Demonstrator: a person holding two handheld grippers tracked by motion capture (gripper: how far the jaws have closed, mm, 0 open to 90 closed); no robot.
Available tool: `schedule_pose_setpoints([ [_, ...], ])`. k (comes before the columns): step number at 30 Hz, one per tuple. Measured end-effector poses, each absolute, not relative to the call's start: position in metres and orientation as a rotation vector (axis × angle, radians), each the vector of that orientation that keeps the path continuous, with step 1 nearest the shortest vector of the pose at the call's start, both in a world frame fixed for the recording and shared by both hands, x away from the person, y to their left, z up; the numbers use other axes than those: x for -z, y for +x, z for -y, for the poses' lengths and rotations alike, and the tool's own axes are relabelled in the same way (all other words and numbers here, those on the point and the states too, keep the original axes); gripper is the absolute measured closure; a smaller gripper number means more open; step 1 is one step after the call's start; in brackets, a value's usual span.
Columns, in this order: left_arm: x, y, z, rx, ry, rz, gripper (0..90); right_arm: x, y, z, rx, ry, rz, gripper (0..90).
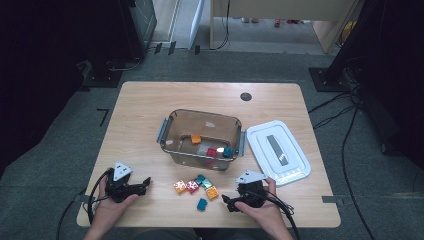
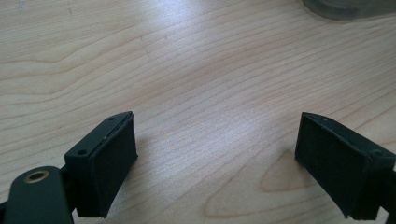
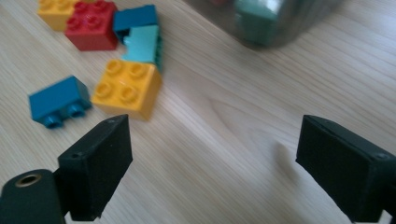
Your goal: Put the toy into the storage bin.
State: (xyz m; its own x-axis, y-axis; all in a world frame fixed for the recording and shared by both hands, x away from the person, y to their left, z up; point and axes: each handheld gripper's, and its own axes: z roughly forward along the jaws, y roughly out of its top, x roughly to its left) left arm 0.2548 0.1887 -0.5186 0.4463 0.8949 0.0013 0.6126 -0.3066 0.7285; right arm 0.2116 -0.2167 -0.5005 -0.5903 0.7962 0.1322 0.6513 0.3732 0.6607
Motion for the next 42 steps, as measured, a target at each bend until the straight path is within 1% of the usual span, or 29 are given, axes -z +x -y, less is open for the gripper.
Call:
schedule_pose_setpoints([
  [1, 0.519, 0.255, -0.189, -0.545, 2.035, -1.258, 12.4, 0.501, 0.212, 0.213, -1.028, 1.29, -2.422, 14.7],
  [9, 0.519, 0.255, -0.189, -0.545, 2.035, -1.258, 12.3, 0.504, 0.208, 0.183, -1.042, 1.214, -2.475, 14.4],
  [12, 0.519, 0.255, -0.189, -0.545, 2.035, -1.258, 12.3, 0.506, 0.207, 0.176, -1.061, 1.198, -2.477, 17.7],
  [16, 0.519, 0.255, -0.189, -0.545, 2.035, -1.258, 12.4, 0.506, 0.206, 0.169, -1.101, 1.205, -2.463, 25.9],
  [18, 0.519, 0.255, -0.189, -0.546, 2.035, -1.258, 12.4, 0.507, 0.207, 0.167, -1.112, 1.21, -2.463, 31.4],
  [20, 0.519, 0.255, -0.189, -0.545, 2.035, -1.258, 12.4, 0.509, 0.207, 0.165, -1.093, 1.204, -2.455, 34.4],
  [23, 0.519, 0.255, -0.189, -0.545, 2.035, -1.258, 12.4, 0.511, 0.205, 0.164, -1.04, 1.176, -2.437, 44.5],
  [25, 0.519, 0.255, -0.189, -0.545, 2.034, -1.259, 12.4, 0.51, 0.205, 0.167, -1.063, 1.164, -2.444, 54.0],
  [27, 0.519, 0.255, -0.189, -0.546, 2.034, -1.259, 12.5, 0.51, 0.205, 0.169, -1.074, 1.16, -2.445, 57.9],
  [37, 0.519, 0.255, -0.189, -0.545, 2.034, -1.259, 12.6, 0.504, 0.204, 0.186, -1.039, 1.126, -2.442, 59.9],
  [42, 0.518, 0.255, -0.189, -0.546, 2.034, -1.259, 12.6, 0.499, 0.207, 0.206, -1.047, 1.168, -2.402, 60.0],
])
